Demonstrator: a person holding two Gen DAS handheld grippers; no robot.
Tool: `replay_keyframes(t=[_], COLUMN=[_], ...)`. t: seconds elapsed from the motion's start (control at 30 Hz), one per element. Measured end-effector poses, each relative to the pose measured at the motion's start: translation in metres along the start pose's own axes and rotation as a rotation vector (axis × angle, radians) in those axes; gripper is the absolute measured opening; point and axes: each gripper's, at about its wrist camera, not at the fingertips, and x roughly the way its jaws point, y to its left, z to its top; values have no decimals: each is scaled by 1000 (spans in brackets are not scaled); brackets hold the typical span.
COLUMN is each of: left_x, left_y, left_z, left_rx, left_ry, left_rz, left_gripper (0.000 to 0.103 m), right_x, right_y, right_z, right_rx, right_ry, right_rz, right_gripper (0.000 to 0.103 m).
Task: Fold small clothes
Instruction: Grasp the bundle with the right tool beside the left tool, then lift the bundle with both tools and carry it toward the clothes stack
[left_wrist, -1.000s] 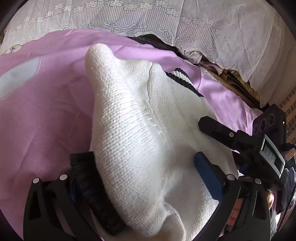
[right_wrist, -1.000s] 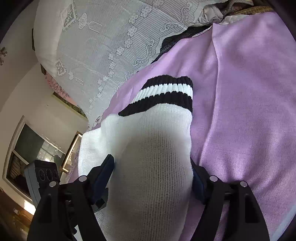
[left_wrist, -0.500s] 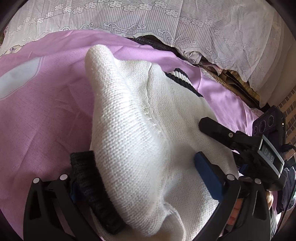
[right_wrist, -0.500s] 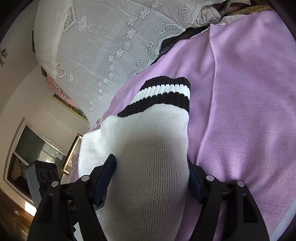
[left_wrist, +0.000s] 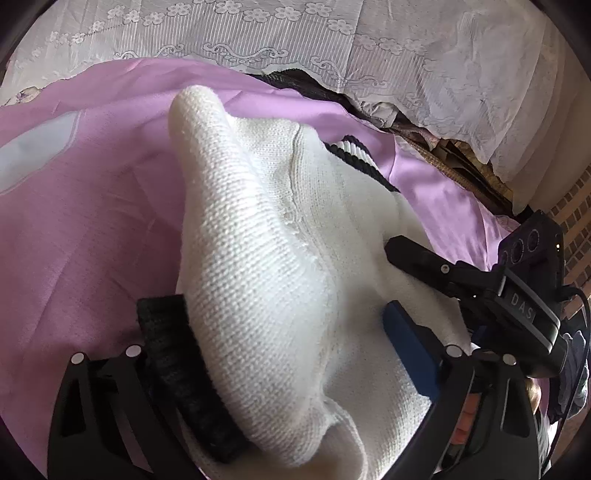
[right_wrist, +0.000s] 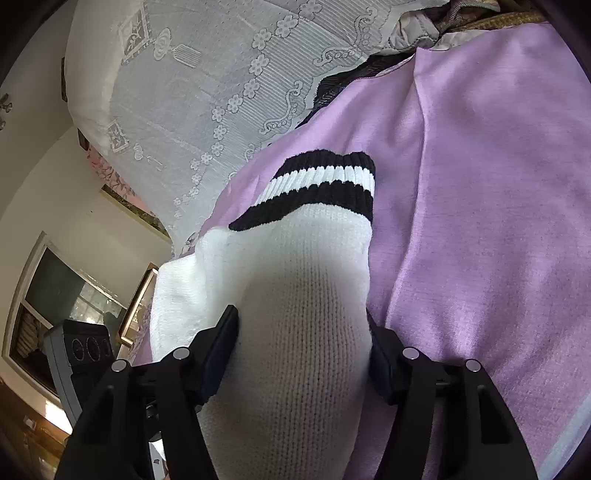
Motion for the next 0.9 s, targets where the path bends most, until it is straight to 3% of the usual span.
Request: replay_keyframes(t=[0.2,0.4,0.57,0.9], left_x=[-1,-6,-8,-18], left_y=[4,20,17,1], left_z=[0,2,1,-4], left_rx=[-23,-112,-98,-13], left_ry=[4,1,-11,-66], left_rz=[-35,-97,-82,-21], left_gripper=[89,73,63,48], right_x=[0,-1,-4,-23], right_y=[0,0,0,22], right_z=[0,0,-2,-10], right_rx=[0,-1,-3,-135], right_ry=[1,1,-16,-92], right_rz=[-1,-2,-9,-78], right_gripper=[63,63,48,41])
